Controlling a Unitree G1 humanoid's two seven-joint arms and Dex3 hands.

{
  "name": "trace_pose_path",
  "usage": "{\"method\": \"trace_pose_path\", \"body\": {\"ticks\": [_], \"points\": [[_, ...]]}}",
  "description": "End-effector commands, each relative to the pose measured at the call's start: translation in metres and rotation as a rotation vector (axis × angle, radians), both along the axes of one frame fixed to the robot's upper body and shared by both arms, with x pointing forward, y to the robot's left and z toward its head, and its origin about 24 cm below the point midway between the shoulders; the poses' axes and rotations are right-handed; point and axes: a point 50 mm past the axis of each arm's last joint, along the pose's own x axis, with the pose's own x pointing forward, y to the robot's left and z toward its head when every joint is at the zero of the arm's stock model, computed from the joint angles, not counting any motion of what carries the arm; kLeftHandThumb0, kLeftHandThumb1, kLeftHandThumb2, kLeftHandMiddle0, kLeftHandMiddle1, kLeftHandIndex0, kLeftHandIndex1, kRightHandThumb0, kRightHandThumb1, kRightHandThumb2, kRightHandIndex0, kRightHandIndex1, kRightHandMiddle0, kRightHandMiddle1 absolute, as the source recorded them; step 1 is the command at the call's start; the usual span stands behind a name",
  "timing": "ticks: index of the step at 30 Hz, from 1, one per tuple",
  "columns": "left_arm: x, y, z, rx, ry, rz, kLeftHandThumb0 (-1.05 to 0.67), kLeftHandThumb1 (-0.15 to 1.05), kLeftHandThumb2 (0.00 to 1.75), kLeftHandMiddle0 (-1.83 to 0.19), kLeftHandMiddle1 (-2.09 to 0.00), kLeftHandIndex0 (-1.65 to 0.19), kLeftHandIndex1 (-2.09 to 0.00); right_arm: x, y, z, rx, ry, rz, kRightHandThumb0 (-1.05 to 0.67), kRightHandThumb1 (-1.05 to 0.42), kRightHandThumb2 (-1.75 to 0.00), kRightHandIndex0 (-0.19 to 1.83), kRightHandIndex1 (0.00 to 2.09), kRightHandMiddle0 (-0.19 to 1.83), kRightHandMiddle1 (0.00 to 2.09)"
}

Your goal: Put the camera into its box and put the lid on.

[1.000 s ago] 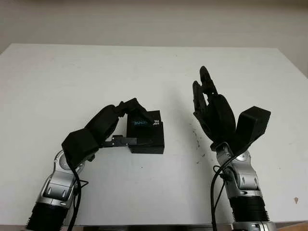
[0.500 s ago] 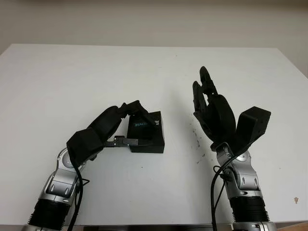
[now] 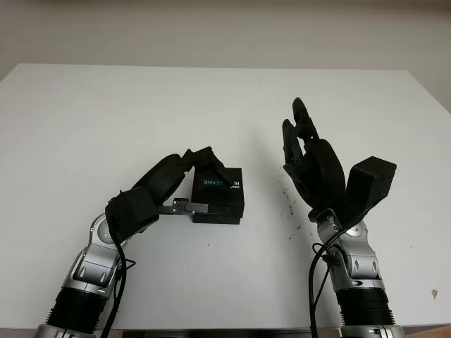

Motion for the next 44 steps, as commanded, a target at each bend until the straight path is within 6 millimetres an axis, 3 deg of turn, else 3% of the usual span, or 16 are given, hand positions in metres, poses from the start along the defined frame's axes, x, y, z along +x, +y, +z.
{"method": "trace_pose_path", "body": {"ticks": [1,3,4,5,6,8,10,15,23,27,33,36,39,44], "points": [[0.001,-0.005,0.013,0.068,-0.079,-0.015,-0.24,0.94,0.05,-0.35,-1.52,-0.32,-1.48,-0.001,0.000,0.004,-0.001,-0.022,0.000,-0.65,-1.05,-0.65,-0.14,0.05,-0.15,0.05],[-0.003,-0.005,0.016,0.248,-0.133,-0.015,-0.32,0.95,0.05,-0.31,-1.31,-0.28,-1.38,-0.002,0.000,0.005,-0.002,-0.026,0.000,-0.65,-1.05,-0.65,-0.14,0.05,-0.14,0.05],[-0.005,-0.006,0.017,0.358,-0.148,-0.030,-0.41,0.97,0.06,-0.21,-1.08,-0.19,-1.28,-0.002,0.000,0.005,-0.003,-0.026,-0.001,-0.65,-1.05,-0.65,-0.14,0.05,-0.14,0.05],[-0.007,-0.006,0.019,0.466,-0.149,-0.047,-0.53,1.00,0.06,-0.11,-0.60,-0.08,-0.92,-0.002,0.000,0.005,-0.004,-0.025,-0.001,-0.65,-1.05,-0.66,-0.14,0.05,-0.14,0.05],[-0.009,-0.007,0.020,0.544,-0.148,-0.056,-0.61,1.02,0.06,-0.06,-0.34,-0.07,-0.61,-0.002,0.000,0.005,-0.004,-0.023,-0.002,-0.65,-1.05,-0.66,-0.14,0.05,-0.14,0.05],[-0.012,-0.008,0.021,0.645,-0.136,-0.056,-0.74,1.04,0.10,0.07,-0.11,-0.05,-0.23,-0.002,0.000,0.005,-0.006,-0.023,-0.002,-0.65,-1.05,-0.66,-0.14,0.05,-0.14,0.05],[-0.015,-0.008,0.021,0.702,-0.113,-0.047,-0.83,1.05,0.24,0.17,-0.03,0.05,-0.07,-0.001,0.000,0.005,-0.007,-0.022,0.000,-0.65,-1.05,-0.66,-0.14,0.05,-0.14,0.05],[-0.018,-0.005,0.022,0.773,-0.064,-0.017,-0.85,1.05,0.52,0.19,0.00,0.19,0.00,0.000,-0.002,0.005,-0.006,-0.021,-0.001,-0.66,-1.05,-0.64,-0.14,0.06,-0.14,0.06],[-0.017,0.001,0.021,0.786,-0.057,0.027,-0.87,1.05,0.63,0.19,0.00,0.19,0.00,0.001,-0.002,0.006,-0.011,-0.026,0.008,-0.67,-1.05,-0.63,-0.14,0.06,-0.13,0.06],[-0.017,0.007,0.020,0.504,-0.031,0.077,-0.86,1.05,0.62,0.19,0.00,0.19,0.00,0.002,-0.002,0.006,-0.010,-0.031,0.016,-0.67,-1.05,-0.63,-0.14,0.05,-0.13,0.06],[-0.014,0.016,0.031,-0.305,-0.131,0.209,-0.82,1.05,0.54,0.19,0.00,0.19,0.00,0.002,0.000,0.008,-0.009,-0.038,0.032,-0.67,-1.05,-0.65,-0.15,0.05,-0.15,0.05],[-0.012,0.022,0.037,-0.617,-0.175,0.263,-0.80,1.05,0.53,0.19,0.00,0.19,0.00,0.002,0.001,0.008,-0.010,-0.037,0.035,-0.66,-1.05,-0.66,-0.16,0.04,-0.16,0.04],[-0.011,0.030,0.039,-0.757,-0.198,0.295,-0.81,1.05,0.51,0.19,0.00,0.19,0.00,0.002,0.001,0.008,-0.008,-0.034,0.039,-0.66,-1.05,-0.67,-0.17,0.04,-0.17,0.04],[-0.010,0.038,0.031,-0.808,-0.172,0.343,-0.80,1.05,0.49,0.19,0.00,0.19,0.00,0.001,0.002,0.007,-0.010,-0.033,0.052,-0.66,-1.05,-0.67,-0.17,0.04,-0.17,0.04]]}}
